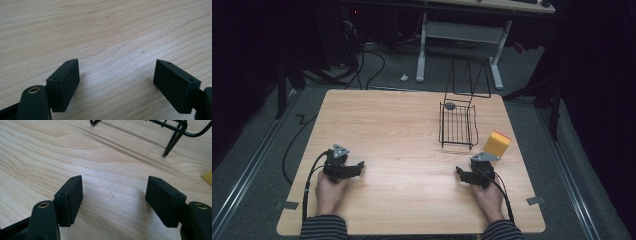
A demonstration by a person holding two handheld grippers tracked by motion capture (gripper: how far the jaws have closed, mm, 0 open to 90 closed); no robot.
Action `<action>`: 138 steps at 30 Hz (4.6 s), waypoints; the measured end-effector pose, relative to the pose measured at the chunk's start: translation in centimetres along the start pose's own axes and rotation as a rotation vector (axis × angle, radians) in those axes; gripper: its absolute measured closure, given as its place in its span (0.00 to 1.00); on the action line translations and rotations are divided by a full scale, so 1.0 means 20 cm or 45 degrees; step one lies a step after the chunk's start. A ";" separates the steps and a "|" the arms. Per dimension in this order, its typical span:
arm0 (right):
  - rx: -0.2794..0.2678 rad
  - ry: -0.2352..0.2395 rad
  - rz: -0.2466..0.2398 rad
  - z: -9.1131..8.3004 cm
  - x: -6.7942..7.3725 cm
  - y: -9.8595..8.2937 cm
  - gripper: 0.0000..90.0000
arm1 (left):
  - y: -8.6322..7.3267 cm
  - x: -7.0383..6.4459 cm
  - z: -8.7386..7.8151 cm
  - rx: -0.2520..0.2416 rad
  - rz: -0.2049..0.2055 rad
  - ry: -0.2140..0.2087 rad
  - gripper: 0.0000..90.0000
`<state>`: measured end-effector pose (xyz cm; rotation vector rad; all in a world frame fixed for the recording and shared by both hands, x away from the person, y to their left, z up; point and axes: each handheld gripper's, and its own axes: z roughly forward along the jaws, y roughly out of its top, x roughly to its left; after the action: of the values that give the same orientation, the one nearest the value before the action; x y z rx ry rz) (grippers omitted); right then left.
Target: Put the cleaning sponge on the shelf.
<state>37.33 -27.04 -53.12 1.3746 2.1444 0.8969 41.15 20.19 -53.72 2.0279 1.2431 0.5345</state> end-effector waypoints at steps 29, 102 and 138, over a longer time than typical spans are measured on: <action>0.006 0.006 -0.005 0.00 0.00 0.00 0.31 | 0.00 0.00 0.00 0.000 -0.008 0.007 0.24; -0.210 -0.241 0.201 -0.36 -0.48 -0.01 0.27 | 0.00 -0.01 0.00 -0.001 0.004 -0.011 0.24; -0.180 -0.109 0.199 -0.14 -0.58 0.05 0.38 | 0.00 -0.01 0.00 -0.002 0.006 -0.013 0.24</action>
<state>40.94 -38.12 -50.21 1.4959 1.8926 1.0086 40.92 20.01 -53.71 2.0307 1.2315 0.5262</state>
